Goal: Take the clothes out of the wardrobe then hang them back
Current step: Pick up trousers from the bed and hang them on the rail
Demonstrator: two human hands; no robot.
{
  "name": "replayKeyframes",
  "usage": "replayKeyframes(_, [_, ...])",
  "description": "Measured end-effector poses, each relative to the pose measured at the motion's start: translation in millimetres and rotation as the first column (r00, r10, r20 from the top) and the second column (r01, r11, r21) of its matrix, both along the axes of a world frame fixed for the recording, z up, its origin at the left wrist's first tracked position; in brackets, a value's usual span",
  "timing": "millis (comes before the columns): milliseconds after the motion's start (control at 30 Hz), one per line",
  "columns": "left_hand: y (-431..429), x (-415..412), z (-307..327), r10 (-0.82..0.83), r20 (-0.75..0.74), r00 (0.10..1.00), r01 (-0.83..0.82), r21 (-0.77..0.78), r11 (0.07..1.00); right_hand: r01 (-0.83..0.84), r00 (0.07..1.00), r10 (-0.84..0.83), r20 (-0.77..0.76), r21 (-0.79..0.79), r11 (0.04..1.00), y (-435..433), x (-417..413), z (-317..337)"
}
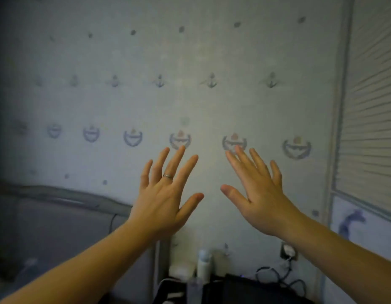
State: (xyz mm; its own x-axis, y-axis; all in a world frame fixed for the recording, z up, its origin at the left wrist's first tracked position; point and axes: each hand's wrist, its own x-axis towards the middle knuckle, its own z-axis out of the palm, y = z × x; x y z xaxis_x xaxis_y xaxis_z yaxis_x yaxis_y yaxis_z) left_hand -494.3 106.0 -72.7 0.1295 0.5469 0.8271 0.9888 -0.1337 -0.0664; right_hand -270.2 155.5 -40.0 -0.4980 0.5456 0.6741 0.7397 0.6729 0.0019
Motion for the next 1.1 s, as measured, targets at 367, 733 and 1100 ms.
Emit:
replayKeyframes(367, [-186.4,-227.7,-227.6,0.604,0.159,0.781,-0.482,-0.461,0.745,-0.493,0.828,0.559,0.036,-0.429,0.757,-69.9,-294.3,-210.6])
replayKeyframes(733, [-327.9,-323.2,-383.2,0.951,0.234,0.205,-0.487,-0.818,0.306,-0.562,0.496,0.867,0.046,-0.744,0.362,-148.0,-504.5,-373.4])
replayKeyframes(1100, [-378.4,-401.5,-446.1,0.931,0.176,-0.321,-0.314,-0.947,0.07,-0.369,0.188,0.972,0.144,-0.906,0.206,-173.6,-658.4,-462.8])
